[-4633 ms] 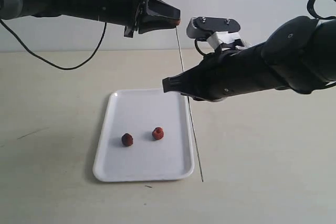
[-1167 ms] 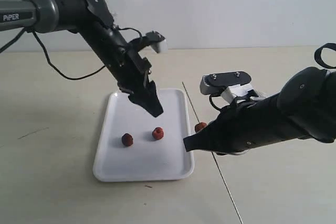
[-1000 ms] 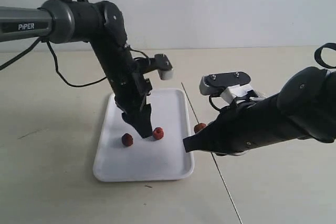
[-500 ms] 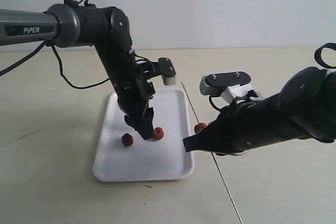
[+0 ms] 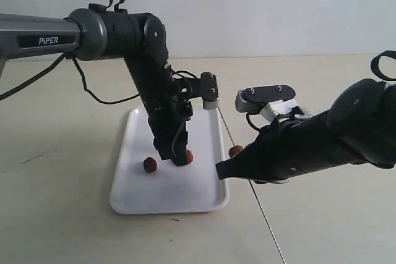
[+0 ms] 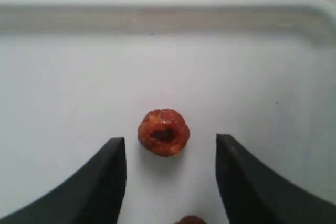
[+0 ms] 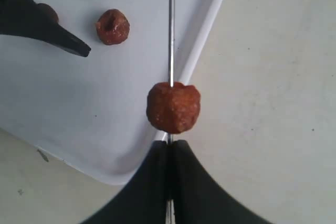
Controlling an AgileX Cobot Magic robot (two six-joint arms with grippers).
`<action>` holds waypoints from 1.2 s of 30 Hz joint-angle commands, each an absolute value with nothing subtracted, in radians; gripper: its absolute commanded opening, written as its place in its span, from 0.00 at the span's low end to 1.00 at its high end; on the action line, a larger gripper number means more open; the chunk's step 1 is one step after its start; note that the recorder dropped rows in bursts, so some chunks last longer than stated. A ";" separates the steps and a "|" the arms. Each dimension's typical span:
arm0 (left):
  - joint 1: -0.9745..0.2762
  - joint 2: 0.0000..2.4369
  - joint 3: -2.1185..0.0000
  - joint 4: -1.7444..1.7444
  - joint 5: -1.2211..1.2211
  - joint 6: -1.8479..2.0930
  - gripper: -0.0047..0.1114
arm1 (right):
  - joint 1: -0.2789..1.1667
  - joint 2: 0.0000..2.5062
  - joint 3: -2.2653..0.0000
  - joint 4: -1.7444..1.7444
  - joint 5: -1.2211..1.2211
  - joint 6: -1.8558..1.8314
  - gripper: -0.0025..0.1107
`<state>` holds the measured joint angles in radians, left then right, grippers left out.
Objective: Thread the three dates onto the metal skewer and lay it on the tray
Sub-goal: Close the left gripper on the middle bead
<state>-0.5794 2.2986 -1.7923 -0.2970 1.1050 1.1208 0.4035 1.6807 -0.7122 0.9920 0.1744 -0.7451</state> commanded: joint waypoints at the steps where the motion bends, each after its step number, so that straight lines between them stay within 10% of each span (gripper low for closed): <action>1: -0.581 2.301 -1.788 -0.324 1.078 1.160 0.48 | 0.401 1.674 -0.705 0.986 0.162 -0.747 0.02; 29: -0.583 2.348 -1.788 -0.353 1.059 1.170 0.48 | 0.399 1.674 -0.705 0.988 0.157 -0.748 0.02; 36: -0.583 2.348 -1.788 -0.344 1.058 1.160 0.33 | 0.399 1.674 -0.705 0.988 0.155 -0.748 0.02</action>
<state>-0.5794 2.3446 -1.7923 -0.3406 1.0635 1.1698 0.4035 1.6807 -0.7122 0.9920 0.1644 -0.7451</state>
